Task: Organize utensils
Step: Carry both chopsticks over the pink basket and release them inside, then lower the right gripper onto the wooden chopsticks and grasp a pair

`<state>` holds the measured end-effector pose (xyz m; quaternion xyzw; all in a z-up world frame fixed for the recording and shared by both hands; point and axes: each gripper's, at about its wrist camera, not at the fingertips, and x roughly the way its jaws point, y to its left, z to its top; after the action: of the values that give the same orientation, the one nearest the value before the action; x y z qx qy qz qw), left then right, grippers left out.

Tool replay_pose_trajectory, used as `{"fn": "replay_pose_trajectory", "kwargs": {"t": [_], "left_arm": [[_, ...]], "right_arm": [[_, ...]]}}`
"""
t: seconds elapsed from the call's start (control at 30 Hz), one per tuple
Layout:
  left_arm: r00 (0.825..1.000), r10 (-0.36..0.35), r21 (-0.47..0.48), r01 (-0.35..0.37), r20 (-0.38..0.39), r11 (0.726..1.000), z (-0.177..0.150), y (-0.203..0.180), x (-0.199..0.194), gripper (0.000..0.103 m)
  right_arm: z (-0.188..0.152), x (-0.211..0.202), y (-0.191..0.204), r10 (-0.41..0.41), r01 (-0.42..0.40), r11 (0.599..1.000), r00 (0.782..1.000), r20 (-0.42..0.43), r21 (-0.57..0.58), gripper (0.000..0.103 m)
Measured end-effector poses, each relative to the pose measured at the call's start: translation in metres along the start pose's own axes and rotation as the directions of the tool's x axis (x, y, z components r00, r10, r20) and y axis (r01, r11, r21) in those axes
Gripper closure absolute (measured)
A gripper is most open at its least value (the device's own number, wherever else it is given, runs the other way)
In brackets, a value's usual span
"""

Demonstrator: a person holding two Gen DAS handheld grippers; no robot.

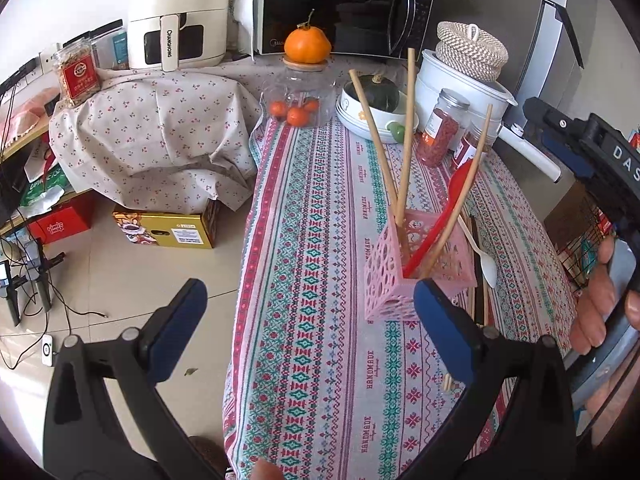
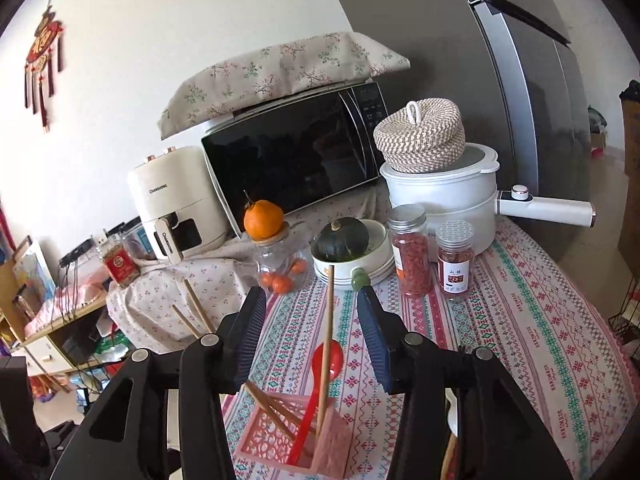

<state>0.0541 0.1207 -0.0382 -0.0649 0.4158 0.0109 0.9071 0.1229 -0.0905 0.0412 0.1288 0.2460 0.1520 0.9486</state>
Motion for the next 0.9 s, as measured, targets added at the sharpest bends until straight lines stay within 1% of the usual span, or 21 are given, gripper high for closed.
{"fn": "replay_pose_trajectory", "kwargs": {"t": [0.1,0.2,0.3,0.37,0.4,0.5,0.63,0.67,0.77,0.87,0.9], "left_arm": [[1.0,-0.016,0.002,0.016,-0.014,1.0,-0.003,-0.007,0.002,0.0],[0.999,-0.024,0.018,0.025,-0.028,1.0,-0.006,-0.017,0.003,0.0],[0.999,-0.028,0.043,0.029,-0.042,0.999,-0.008,-0.026,0.006,0.0],[0.998,-0.03,0.057,0.033,-0.051,0.998,-0.01,-0.032,0.009,0.0],[0.998,-0.032,0.063,0.036,-0.055,0.997,-0.01,-0.035,0.01,0.0],[0.996,-0.042,0.078,0.048,-0.074,0.996,-0.012,-0.042,0.015,0.0],[0.993,-0.064,0.083,0.072,-0.098,0.994,-0.015,-0.051,0.02,0.0],[0.993,-0.066,0.086,0.075,-0.101,0.994,-0.016,-0.052,0.021,0.0],[0.991,-0.075,0.094,0.085,-0.107,0.992,-0.018,-0.056,0.024,0.0],[0.988,-0.083,0.098,0.096,-0.127,0.99,-0.02,-0.058,0.028,0.0],[0.987,-0.087,0.098,0.101,-0.135,0.99,-0.021,-0.058,0.03,0.0]], "right_arm": [[0.0,-0.008,-0.013,-0.002,0.001,1.0,0.998,-0.058,-0.025,0.046],[-0.004,-0.012,-0.029,-0.019,0.013,0.999,0.991,-0.13,-0.044,0.045],[-0.012,-0.011,-0.046,-0.063,0.049,0.996,0.976,-0.207,-0.071,0.045],[-0.018,-0.009,-0.056,-0.095,0.074,0.993,0.962,-0.257,-0.091,0.045],[-0.021,-0.006,-0.061,-0.112,0.086,0.991,0.952,-0.286,-0.103,0.045],[-0.034,0.003,-0.076,-0.16,0.114,0.983,0.911,-0.379,-0.143,0.045],[-0.057,0.021,-0.094,-0.222,0.153,0.973,0.836,-0.502,-0.174,0.045],[-0.061,0.026,-0.098,-0.228,0.161,0.972,0.819,-0.527,-0.171,0.045],[-0.072,0.039,-0.108,-0.226,0.167,0.974,0.777,-0.588,-0.153,0.045],[-0.08,0.051,-0.113,-0.222,0.179,0.975,0.736,-0.64,-0.134,0.046],[-0.082,0.056,-0.114,-0.213,0.179,0.976,0.725,-0.655,-0.12,0.047]]}}
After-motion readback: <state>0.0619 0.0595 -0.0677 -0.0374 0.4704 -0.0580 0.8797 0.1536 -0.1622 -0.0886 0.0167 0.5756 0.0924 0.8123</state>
